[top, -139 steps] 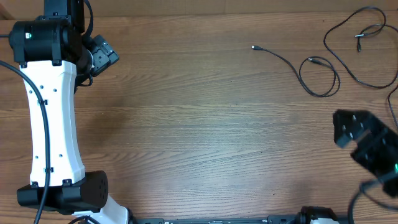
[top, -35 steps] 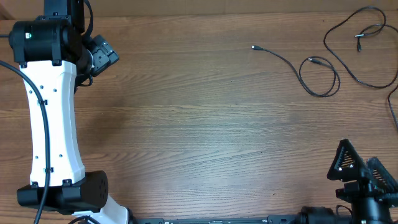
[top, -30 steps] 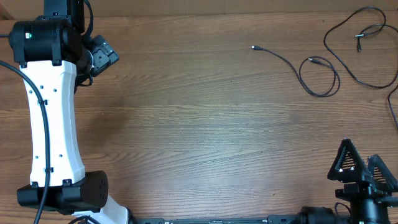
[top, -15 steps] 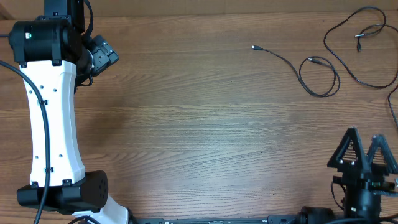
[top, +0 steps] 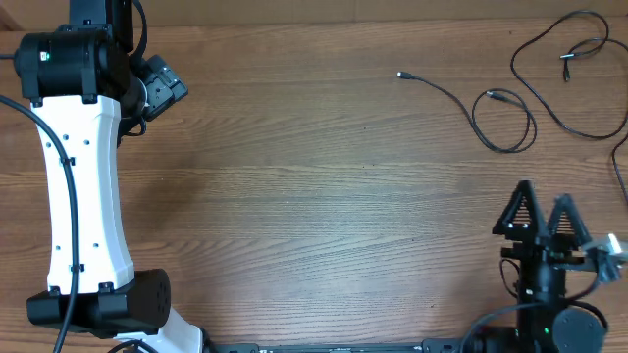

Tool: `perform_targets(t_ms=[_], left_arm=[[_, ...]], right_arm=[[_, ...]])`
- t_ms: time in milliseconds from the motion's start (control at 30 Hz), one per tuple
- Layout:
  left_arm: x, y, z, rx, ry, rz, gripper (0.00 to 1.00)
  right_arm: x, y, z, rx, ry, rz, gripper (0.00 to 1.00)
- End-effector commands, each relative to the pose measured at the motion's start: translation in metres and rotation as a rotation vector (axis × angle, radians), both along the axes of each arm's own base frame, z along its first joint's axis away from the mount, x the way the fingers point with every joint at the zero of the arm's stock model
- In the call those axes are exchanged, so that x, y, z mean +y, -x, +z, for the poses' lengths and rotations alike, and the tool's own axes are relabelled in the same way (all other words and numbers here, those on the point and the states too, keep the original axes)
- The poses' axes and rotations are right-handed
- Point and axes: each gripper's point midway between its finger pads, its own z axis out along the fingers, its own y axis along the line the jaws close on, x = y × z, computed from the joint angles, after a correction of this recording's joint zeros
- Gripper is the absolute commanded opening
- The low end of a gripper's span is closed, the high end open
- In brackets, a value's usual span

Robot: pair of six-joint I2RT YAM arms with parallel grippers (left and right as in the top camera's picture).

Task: Untangle cables

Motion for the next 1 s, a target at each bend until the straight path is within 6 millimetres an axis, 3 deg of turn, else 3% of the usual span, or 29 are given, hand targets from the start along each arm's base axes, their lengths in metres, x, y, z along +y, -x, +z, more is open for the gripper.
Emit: perform_targets(t_ms=[0,467,900,967], left_arm=[[-0.001,-0.002,-0.001,0.003,-0.008,-0.001,0.99],[-0.001,-0.002,-0.001,0.003,-0.008,-0.001,1.00],[-0.001,-0.002,-0.001,0.003,-0.008,-0.001,1.00],[-0.001,-0.002,-0.001,0.003,-0.008,-0.001,0.99]], right_arm=[[-0.003,-0.010,-0.028,0.040,-0.004,-0.012,1.00],[-0.004,-0.032,-0.119,0.208,-0.016,-0.011,1.00],[-0.005,-0.032,-0.121,0.205,-0.013,-0.014,1.00],[-0.005,-0.032,-0.121,0.216,0.057,-0.020,1.00]])
